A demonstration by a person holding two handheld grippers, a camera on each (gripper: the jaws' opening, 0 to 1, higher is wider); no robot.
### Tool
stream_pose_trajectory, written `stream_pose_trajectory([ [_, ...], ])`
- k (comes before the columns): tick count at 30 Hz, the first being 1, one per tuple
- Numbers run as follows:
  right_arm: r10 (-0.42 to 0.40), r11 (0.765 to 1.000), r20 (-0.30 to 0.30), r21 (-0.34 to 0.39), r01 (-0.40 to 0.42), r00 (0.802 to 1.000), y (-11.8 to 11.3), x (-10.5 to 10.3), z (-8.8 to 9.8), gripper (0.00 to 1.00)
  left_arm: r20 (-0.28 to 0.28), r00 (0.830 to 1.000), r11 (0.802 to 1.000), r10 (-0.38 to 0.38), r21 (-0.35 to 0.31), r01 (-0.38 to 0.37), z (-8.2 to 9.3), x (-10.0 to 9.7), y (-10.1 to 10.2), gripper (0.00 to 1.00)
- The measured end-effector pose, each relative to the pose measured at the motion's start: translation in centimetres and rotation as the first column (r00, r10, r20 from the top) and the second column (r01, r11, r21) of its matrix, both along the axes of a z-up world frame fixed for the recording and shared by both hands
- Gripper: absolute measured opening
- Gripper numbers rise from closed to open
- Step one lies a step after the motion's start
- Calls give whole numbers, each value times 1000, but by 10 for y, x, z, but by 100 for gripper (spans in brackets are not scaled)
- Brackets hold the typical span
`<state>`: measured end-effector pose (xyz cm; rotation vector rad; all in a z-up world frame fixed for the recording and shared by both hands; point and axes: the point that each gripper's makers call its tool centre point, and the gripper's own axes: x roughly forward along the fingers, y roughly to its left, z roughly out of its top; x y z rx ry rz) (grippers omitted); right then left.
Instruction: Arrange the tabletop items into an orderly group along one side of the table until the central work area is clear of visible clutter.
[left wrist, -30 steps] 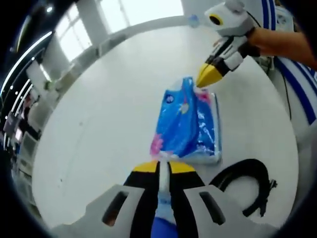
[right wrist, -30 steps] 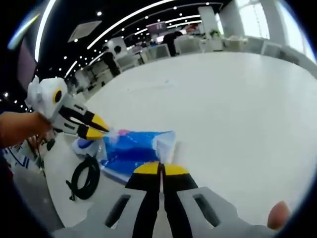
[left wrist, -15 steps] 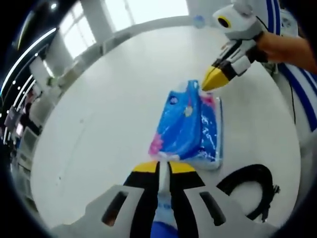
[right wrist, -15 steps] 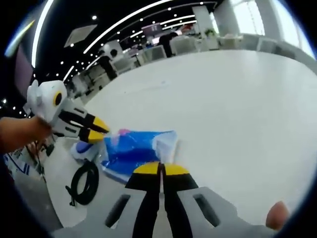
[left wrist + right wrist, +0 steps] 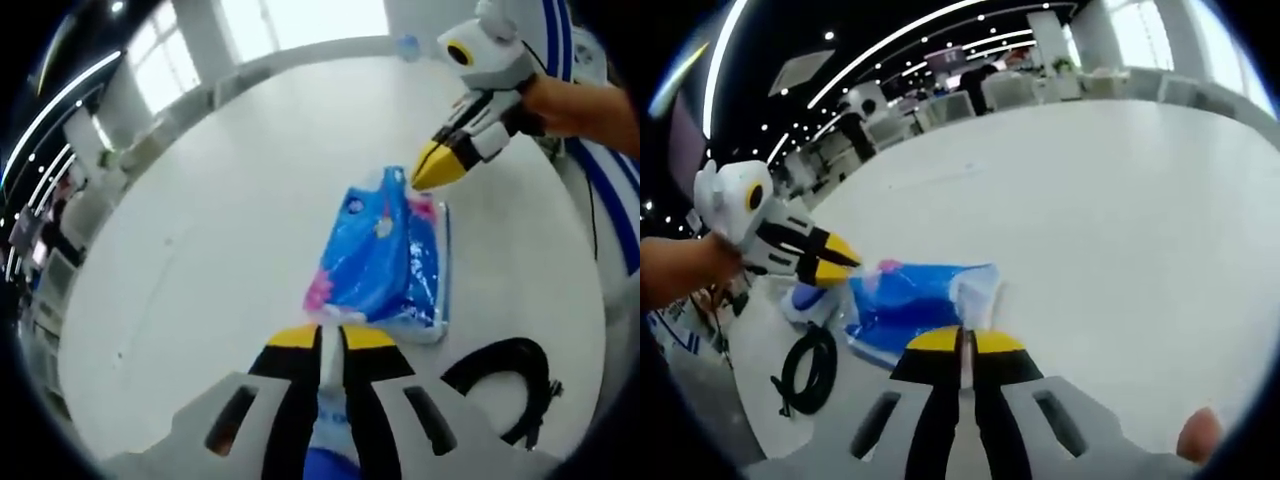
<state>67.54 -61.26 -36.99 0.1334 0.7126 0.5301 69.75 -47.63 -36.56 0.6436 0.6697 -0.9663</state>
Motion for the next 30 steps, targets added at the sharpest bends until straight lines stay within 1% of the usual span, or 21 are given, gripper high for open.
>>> stream_pose_trajectory([
  [9,-9,1000,10,8,9,1000,-4,-2,6,6,3,1000,999,28,-17,-28,7,0,3,10],
  [15,-34,999,30,20,33,999,-8,-2,15,8,8,999,999,43,-34,-42,15,0,6,12],
  [20,-44,999,45,26,43,998,-10,-3,23,12,-2,997,993,77,-86,-77,23,0,6,18],
  [23,-46,999,59,27,44,997,-9,-4,29,14,-2,997,993,80,-90,-80,25,-1,7,19],
  [28,-47,998,77,33,44,996,-5,-6,37,20,-18,995,987,97,-130,-99,31,-3,8,27],
  [30,-41,999,82,29,38,996,-3,-7,39,21,-23,995,985,101,-136,-103,33,-6,9,28],
])
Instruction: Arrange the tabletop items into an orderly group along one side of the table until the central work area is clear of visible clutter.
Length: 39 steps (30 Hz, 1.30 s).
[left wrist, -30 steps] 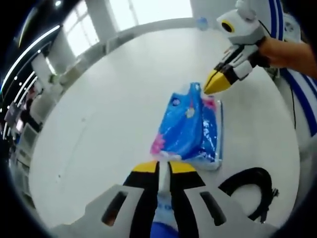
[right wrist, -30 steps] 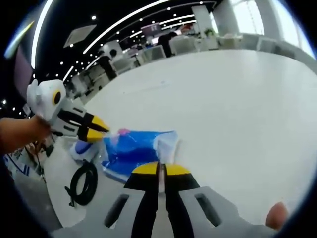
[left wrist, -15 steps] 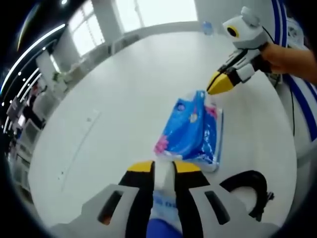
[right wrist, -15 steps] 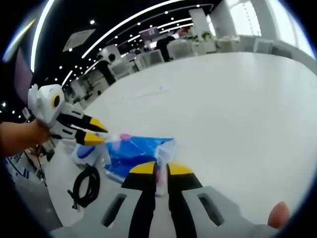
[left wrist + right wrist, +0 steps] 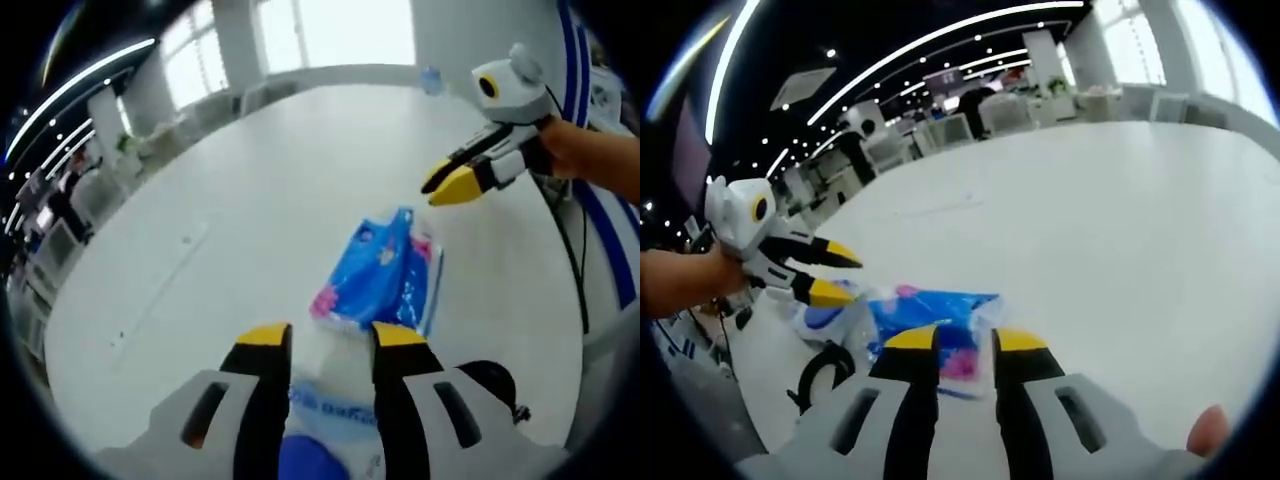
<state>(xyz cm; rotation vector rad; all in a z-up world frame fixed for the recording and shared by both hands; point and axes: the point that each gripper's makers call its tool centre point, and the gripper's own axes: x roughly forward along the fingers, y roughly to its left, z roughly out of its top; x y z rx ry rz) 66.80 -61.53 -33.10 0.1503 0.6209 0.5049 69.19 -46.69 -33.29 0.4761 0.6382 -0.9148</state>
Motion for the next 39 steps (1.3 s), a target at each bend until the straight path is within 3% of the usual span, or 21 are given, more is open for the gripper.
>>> stream_pose_trajectory([
  [6,51,999,28,12,-52,998,10,-7,9,30,-52,999,996,-2,-89,-2,9,-13,-2,40],
  [11,93,996,61,14,-94,994,15,-15,17,41,-61,997,994,-42,-102,35,13,-28,2,52],
  [17,125,992,86,18,-127,988,21,-23,24,53,-102,992,985,-75,-165,57,18,-48,6,65],
  [26,185,981,102,46,-191,977,38,-44,30,76,-137,982,969,-132,-227,99,29,-85,8,82],
  [31,190,979,92,53,-196,977,44,-55,30,90,-169,978,963,-123,-260,76,30,-101,13,95],
  [39,223,973,81,46,-227,972,64,-81,31,99,-215,968,949,-125,-311,53,28,-143,23,99],
])
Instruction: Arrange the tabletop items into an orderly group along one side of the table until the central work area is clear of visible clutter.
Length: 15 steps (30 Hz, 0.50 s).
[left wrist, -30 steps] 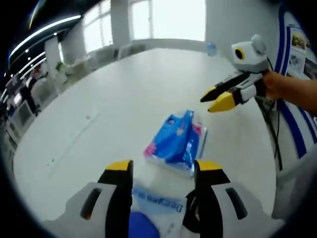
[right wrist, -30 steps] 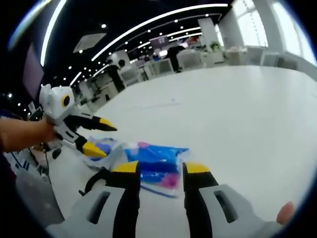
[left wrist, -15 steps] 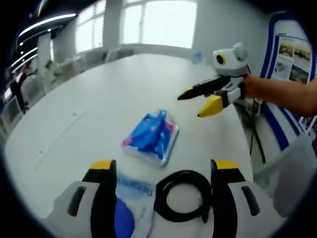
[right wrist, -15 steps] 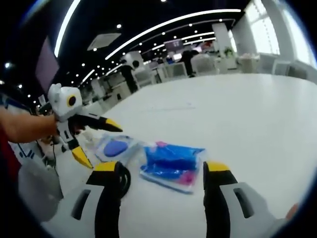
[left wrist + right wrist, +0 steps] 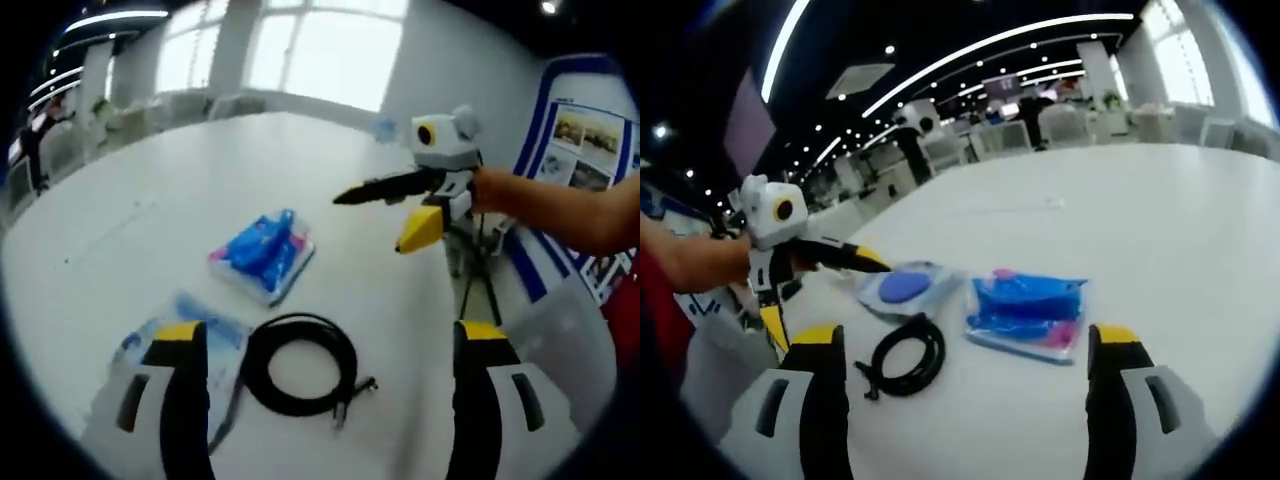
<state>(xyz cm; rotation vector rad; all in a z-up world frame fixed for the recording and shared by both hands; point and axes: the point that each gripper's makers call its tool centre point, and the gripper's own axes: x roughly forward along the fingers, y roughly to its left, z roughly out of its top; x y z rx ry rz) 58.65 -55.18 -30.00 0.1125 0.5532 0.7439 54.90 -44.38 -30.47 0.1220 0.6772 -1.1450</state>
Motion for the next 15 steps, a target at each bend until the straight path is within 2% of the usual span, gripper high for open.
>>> stream_pose_trajectory([
  [6,51,998,-3,-28,-51,999,20,-21,-2,99,-43,999,1000,14,-23,-15,-4,-28,14,99],
  [15,97,995,-22,-31,-98,995,48,-46,-6,99,-62,996,997,61,-38,-64,-8,-46,36,98],
])
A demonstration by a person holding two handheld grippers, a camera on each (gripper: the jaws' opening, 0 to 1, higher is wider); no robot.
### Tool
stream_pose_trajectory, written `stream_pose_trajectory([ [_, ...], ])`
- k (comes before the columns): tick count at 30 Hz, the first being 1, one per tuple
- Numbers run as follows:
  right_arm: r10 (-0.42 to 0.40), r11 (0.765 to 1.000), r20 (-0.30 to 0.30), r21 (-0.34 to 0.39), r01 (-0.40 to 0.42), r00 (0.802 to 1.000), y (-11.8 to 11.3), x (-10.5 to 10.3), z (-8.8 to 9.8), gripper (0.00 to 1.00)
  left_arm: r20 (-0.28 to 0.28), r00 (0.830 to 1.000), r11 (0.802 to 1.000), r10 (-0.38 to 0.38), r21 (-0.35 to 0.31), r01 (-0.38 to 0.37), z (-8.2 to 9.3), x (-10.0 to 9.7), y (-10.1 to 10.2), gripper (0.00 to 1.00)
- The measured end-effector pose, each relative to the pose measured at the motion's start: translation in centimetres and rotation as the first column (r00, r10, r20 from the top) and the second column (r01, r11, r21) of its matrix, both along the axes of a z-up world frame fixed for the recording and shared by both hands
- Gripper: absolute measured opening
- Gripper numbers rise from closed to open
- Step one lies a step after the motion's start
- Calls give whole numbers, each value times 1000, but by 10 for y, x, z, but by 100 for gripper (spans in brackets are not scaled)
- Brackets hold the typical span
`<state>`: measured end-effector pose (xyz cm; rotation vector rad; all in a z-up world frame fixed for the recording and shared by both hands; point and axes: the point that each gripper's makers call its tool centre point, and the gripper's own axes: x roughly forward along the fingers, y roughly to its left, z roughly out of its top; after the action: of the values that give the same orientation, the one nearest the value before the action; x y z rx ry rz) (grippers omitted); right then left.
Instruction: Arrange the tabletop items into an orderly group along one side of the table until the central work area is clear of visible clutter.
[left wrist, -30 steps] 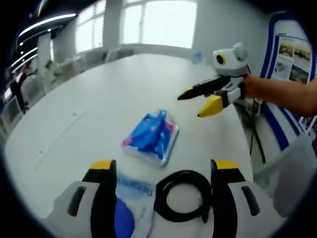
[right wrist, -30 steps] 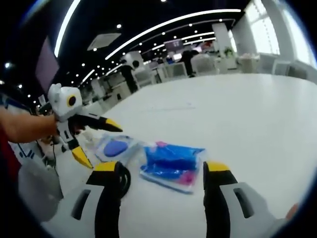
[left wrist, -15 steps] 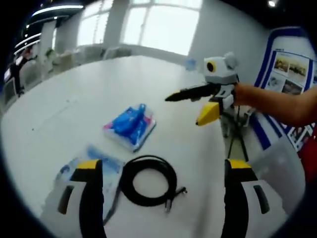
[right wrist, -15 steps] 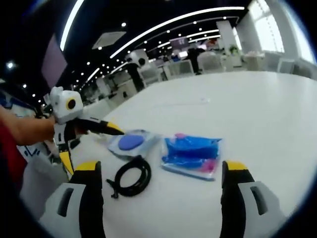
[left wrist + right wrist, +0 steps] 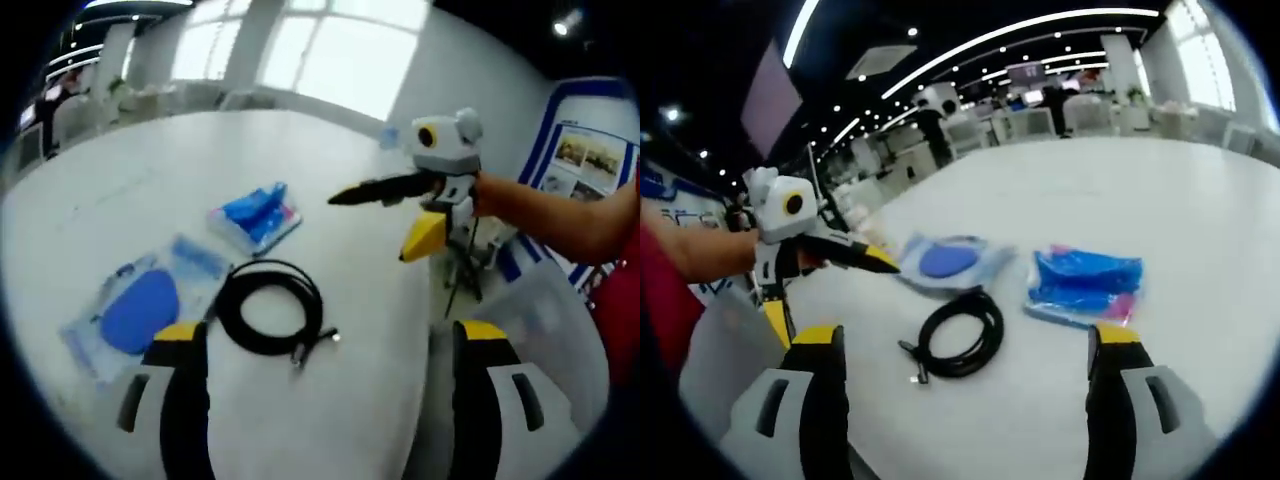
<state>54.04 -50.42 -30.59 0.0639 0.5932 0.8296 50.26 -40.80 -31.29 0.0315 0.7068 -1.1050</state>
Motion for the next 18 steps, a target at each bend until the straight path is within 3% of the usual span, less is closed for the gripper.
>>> stream_pose_trajectory([
  [9,31,999,-16,-9,-31,999,16,-18,-8,98,-40,999,999,30,-12,-31,-13,-17,5,96],
  [18,30,999,-55,-26,-31,998,18,-20,-21,96,-88,991,994,99,-36,-103,-22,-10,9,93],
])
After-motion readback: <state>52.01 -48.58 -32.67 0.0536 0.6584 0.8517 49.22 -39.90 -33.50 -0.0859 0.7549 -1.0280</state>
